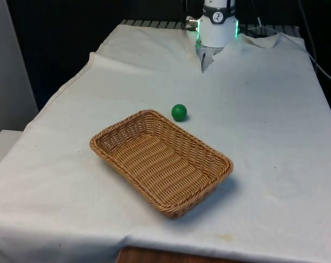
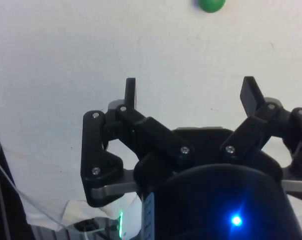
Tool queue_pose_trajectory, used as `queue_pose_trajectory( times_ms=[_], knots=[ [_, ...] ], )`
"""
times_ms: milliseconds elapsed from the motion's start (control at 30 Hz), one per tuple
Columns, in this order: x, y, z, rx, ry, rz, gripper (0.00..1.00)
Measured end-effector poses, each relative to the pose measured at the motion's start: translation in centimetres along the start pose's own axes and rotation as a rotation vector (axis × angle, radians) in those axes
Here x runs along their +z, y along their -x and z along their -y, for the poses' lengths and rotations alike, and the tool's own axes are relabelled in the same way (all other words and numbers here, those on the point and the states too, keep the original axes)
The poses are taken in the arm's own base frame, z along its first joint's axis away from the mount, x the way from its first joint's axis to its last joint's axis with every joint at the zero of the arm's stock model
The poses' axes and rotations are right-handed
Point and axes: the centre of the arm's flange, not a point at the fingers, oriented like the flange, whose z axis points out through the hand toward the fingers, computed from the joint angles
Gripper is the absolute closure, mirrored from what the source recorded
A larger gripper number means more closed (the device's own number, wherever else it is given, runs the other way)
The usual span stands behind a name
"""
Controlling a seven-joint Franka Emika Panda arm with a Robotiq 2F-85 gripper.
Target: Pick up the ball and place it into the basket.
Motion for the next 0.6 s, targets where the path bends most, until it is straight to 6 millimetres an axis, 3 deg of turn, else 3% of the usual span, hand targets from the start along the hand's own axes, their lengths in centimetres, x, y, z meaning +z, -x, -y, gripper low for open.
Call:
queue_pose_trajectory(
  times_ms=[600],
  knots=[
    [5.9,3.1,-2.8,-0.044,-0.006,-0.021,0.0]
  ],
)
